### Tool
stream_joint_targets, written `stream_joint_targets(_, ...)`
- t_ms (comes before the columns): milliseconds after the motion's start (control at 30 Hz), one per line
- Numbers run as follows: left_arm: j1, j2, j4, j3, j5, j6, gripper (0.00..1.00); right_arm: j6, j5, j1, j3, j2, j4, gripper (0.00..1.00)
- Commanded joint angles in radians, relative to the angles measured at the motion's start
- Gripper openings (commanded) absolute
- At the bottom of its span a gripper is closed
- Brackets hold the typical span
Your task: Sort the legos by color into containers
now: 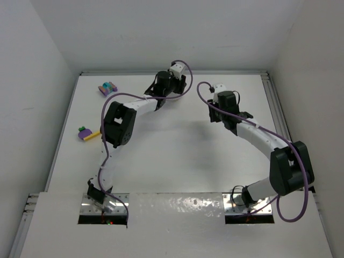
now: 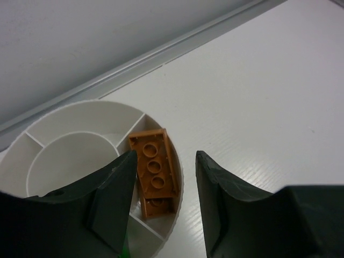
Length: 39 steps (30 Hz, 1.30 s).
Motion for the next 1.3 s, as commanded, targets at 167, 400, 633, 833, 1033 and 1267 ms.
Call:
stream_joint_targets(167,0.078,-0.157,0.068,0.085,0.427,0.011,0.46,-0.200,-0.335,-0.016,0.062,-0.096,-0.025,0.00)
stream_joint_targets(400,0.138,-0.317,-0.276,-0.015,1.136,0.382,0.75,-0.332,-0.574,-0.014,0.104,-0.084,-0.096,0.00)
stream_joint_targets(633,0.118,-0.426,-0.467,-0.120,1.250,0.512,0.80,-0.433,-0.584,0.087,0.173,-0.012,-0.125,0.00)
stream_joint_targets(833,0.105,-0.470,-0.864,-0.148,1.238,0.886,0.81,-0.373,-0.628,0.089,0.137,-0.009,0.021,0.00)
stream_joint_targets(1033,0.102,-0.489,-1.072,-0.165,1.247,1.095,0.78,-0.300,-0.668,0.090,0.116,-0.009,0.104,0.00)
stream_joint_targets(1267,0.075,-0.502,-0.790,-0.213,1.231,0.790,0.72,-0.312,-0.691,0.107,0.126,0.001,0.101,0.00)
